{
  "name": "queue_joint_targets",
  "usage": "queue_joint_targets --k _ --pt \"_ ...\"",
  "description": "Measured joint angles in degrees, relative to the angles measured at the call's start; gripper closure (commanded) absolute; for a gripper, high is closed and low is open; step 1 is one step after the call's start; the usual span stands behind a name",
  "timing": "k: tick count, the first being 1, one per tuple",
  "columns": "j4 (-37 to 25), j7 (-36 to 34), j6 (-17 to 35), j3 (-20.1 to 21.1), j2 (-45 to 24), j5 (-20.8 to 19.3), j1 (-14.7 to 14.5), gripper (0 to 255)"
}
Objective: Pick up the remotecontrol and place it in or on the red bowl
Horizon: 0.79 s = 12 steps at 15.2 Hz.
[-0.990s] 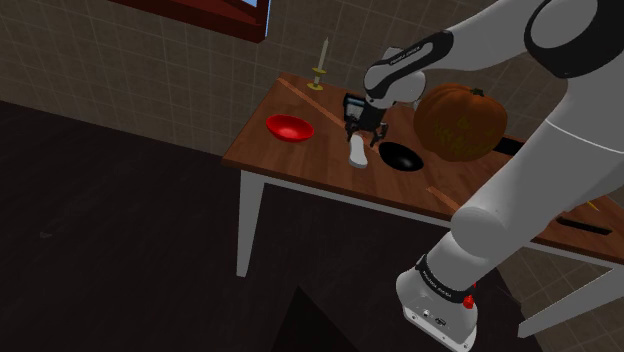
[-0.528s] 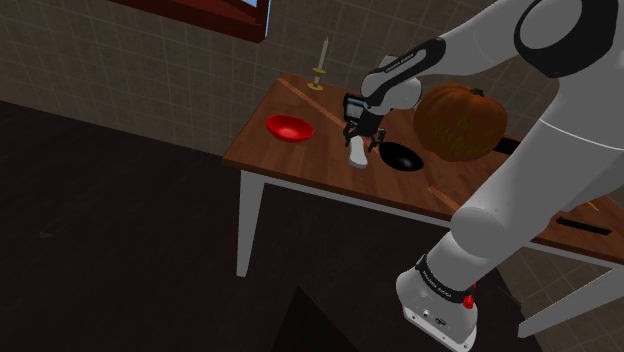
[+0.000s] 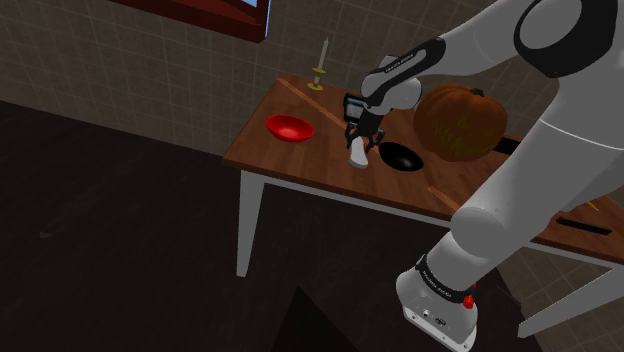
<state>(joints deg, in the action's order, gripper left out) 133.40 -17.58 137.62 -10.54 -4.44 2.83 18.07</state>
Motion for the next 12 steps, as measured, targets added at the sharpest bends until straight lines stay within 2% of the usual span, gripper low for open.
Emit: queue_joint_targets --k 6,12 --pt "0.0 0.0 0.0 -0.01 0.0 0.0 0.0 255" --pt "-1.21 -0.58 -3.79 -0.11 2.64 -0.85 -0.02 255"
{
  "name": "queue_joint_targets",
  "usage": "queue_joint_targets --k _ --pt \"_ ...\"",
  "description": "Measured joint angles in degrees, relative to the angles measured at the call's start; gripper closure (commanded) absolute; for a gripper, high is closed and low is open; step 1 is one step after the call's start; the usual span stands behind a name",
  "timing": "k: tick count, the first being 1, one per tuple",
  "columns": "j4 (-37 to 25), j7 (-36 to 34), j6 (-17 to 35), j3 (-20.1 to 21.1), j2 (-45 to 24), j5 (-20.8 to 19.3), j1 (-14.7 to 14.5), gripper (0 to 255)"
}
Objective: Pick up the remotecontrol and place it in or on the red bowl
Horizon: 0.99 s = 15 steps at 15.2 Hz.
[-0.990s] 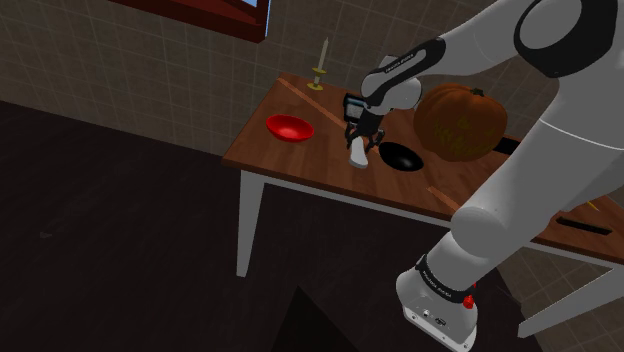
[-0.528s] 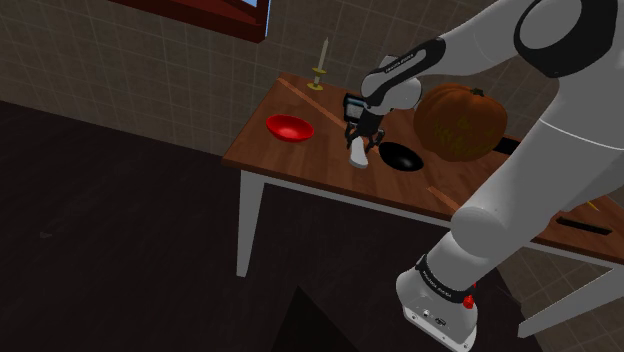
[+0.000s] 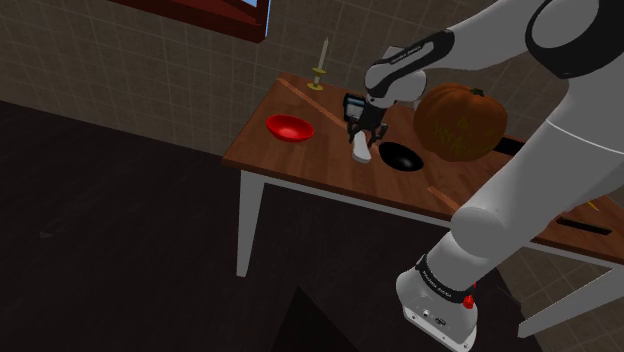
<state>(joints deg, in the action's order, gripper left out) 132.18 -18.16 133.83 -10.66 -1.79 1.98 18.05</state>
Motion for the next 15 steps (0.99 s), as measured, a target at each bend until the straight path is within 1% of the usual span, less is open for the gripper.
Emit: queue_joint_targets --k 15 --pt "-5.12 -1.44 -11.52 0.13 6.54 -1.71 -0.05 255"
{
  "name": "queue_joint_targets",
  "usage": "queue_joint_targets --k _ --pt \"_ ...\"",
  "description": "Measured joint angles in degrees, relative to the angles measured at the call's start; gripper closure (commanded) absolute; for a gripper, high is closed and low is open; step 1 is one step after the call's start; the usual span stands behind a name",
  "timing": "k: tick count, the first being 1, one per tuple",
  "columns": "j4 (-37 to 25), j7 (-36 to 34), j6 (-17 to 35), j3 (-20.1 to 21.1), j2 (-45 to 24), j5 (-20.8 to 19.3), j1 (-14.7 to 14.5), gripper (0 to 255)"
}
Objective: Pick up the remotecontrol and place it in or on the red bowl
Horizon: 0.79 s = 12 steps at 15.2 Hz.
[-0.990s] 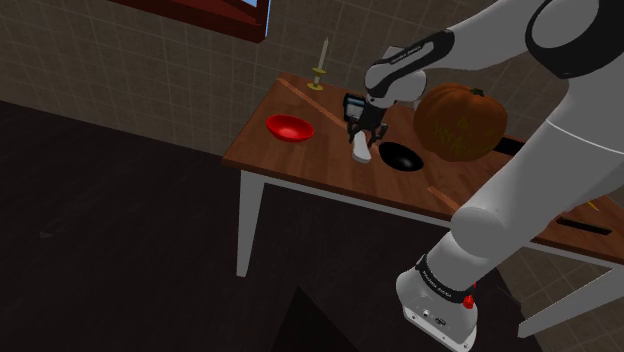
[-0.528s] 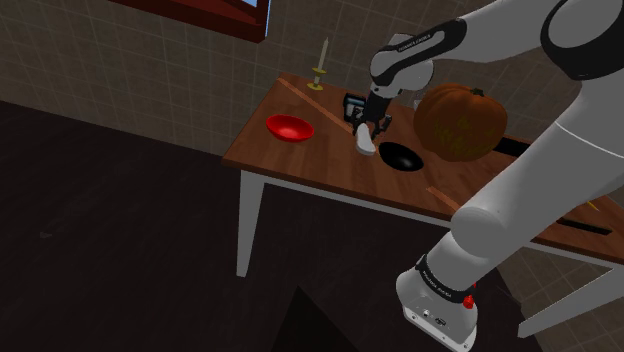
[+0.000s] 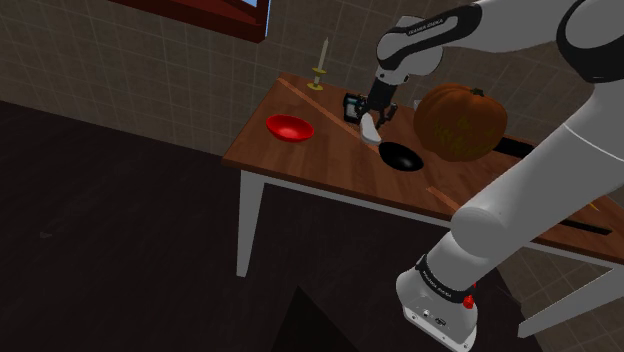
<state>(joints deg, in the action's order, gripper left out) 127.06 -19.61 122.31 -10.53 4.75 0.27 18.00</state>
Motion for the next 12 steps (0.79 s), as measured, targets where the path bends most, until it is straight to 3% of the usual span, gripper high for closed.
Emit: queue_joint_targets --k 5,12 --pt "-3.11 -2.83 -2.48 1.6 -0.62 0.23 -1.39 255" --pt "-12.29 -10.39 -4.27 5.68 -7.95 1.24 -5.35 255"
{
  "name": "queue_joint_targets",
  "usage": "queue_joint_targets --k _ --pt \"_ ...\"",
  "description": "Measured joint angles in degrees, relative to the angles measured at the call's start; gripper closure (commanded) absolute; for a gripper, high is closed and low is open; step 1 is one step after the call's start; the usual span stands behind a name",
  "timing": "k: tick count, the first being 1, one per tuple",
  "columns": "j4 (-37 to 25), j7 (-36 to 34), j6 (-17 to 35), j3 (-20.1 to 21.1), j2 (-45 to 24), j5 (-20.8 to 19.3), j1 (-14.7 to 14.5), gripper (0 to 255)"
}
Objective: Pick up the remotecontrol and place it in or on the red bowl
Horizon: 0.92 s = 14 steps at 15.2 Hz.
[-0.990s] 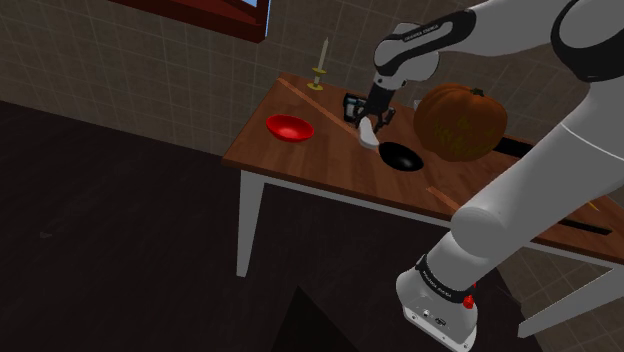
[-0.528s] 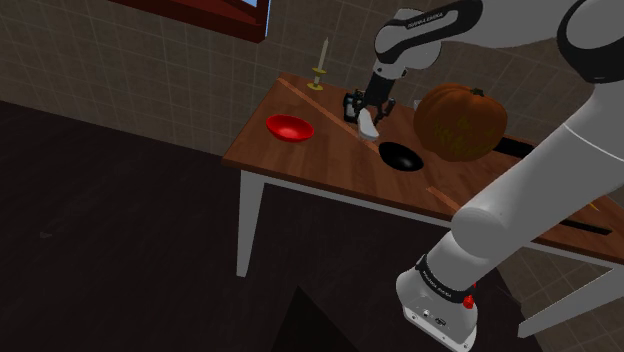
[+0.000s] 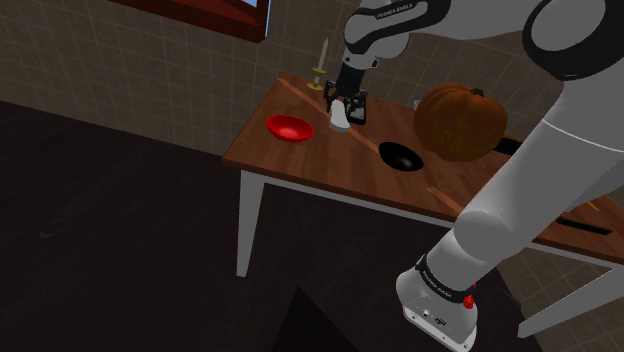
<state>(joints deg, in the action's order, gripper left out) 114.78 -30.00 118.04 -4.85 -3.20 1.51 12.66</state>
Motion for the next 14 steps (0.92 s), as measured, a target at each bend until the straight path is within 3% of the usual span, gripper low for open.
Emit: queue_joint_targets --k 6,11,14 --pt "-9.56 -6.54 -2.41 2.93 -7.01 0.03 -3.55 255" --pt "-21.03 -11.38 -6.05 4.7 -14.75 -0.33 -6.42 255" --pt "-21.79 -12.14 -4.98 4.94 -16.6 -0.41 -6.92 255"
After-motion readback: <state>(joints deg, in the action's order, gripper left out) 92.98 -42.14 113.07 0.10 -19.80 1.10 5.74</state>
